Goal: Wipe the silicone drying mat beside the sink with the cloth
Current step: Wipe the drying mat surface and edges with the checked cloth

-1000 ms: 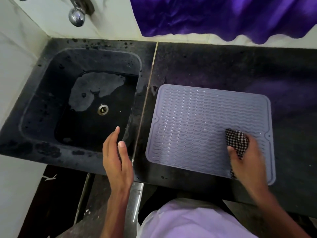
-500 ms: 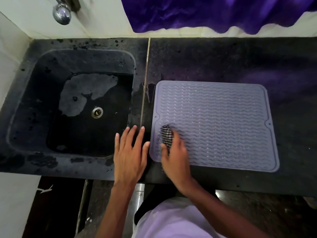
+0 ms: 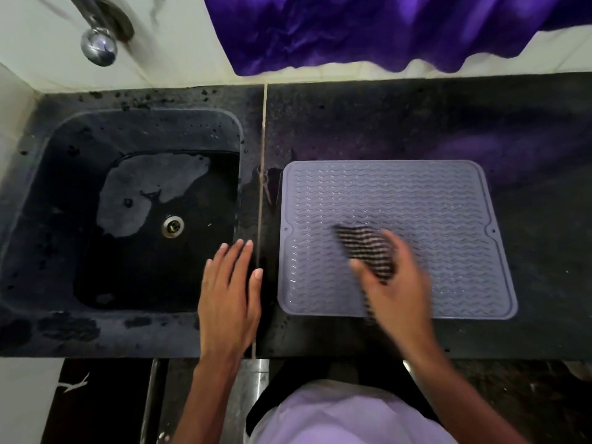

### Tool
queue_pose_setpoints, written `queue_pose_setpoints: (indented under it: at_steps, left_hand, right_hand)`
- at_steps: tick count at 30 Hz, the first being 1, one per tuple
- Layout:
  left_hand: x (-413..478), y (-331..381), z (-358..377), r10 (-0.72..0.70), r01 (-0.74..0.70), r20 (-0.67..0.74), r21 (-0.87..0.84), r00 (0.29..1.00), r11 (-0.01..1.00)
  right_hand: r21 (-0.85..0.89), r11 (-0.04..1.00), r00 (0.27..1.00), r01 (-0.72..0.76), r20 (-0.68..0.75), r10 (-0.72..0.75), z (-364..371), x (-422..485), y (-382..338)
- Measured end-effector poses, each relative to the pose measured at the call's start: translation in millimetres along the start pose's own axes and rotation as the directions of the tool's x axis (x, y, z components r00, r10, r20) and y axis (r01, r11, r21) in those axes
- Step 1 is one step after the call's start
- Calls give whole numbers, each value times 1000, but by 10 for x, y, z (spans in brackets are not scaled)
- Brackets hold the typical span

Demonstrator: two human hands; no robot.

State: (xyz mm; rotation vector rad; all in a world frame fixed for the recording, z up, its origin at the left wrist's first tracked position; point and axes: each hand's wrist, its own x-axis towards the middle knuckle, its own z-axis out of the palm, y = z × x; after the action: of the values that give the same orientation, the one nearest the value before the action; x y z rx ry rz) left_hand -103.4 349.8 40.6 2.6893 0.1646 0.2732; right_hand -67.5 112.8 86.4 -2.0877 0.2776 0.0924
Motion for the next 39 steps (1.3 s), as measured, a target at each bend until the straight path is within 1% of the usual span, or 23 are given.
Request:
queue_pose_setpoints:
  at_steps: [2,4,5,7,10,13,15,17,19,20,21,23,26,28,30,31,32,34,36,37,39]
  left_hand:
    - [9,37,102,28,-29,24,40,999,999]
    - [46,98,200,24,-30,69,95,997,995]
    - [67,128,240,17,-28,96,117,995,993]
    - [101,193,305,13,-31,128,142,992,989]
    - [136,237,336,6,-23,129,131,992,991]
    - [160,246,313,-17,11,98,60,995,998]
    - [200,245,279,-30,30,69,9,997,1000]
    - [248,242,241,-35,36,45,-27,998,999]
    - [297,245,203,-43,44,30,-54,999,998]
    - [320,245,182,-53,54,23,-69,998,996]
    - [351,251,162,-58,59,14,-85,998,995]
    - [409,269,125,-33,32,-14,-99,999,995]
    - [470,324,122,26,-29,-38,-92,999,995]
    - [478,369,173,30,-31,-21,-90,999,995]
    - [468,393,253,41,-42,-3,-73,999,996]
    - [462,391,291,52,-51,8,-63,999,997]
    - [454,384,327,61,-60,25,-55,998,997]
    - [424,367,383,64,-62,54,-49,996,997]
    - [382,354,430,37,-33,63,-59,997,998]
    - [365,347,449,14,-9,65,-64,998,998]
    - [347,326,488,-6,9,60,-61,998,998]
  right_hand:
    - [-192,981,986,-15,-165,-17,-400,127,254]
    - [-299,951,971,-80,-238,7,-574,227,578]
    - [-336,938,971,-87,-239,4,-569,254,721]
    - [-392,919,976,-48,-215,-40,-422,248,902]
    - [-390,921,977,-9,-201,-75,-51,166,909]
    - [-326,944,982,57,-153,-112,424,-11,642]
    - [-274,955,986,114,-88,-143,793,-133,418]
    - [-172,975,990,139,35,-135,1106,-190,225]
    - [-49,989,971,139,201,-127,1280,-170,57]
    - [20,993,958,120,258,-121,1316,-143,-27]
    - [103,992,952,72,288,-99,1322,-110,-87]
    - [234,971,961,-46,276,-21,1227,-32,-146]
    - [329,936,981,-121,185,62,812,125,-91]
    - [343,924,983,-170,121,136,381,287,-17]
    - [291,941,985,-174,46,168,-112,485,59]
    - [231,960,986,-159,-5,165,-347,593,96]
    - [152,979,987,-138,-62,149,-556,699,131]
    - [-66,991,975,-117,-195,102,-876,950,263]
    - [-259,954,943,-151,-328,61,-1068,1229,478]
    - [-312,933,931,-179,-360,58,-1094,1353,587]
    - [-361,906,931,-222,-354,87,-1003,1525,735]
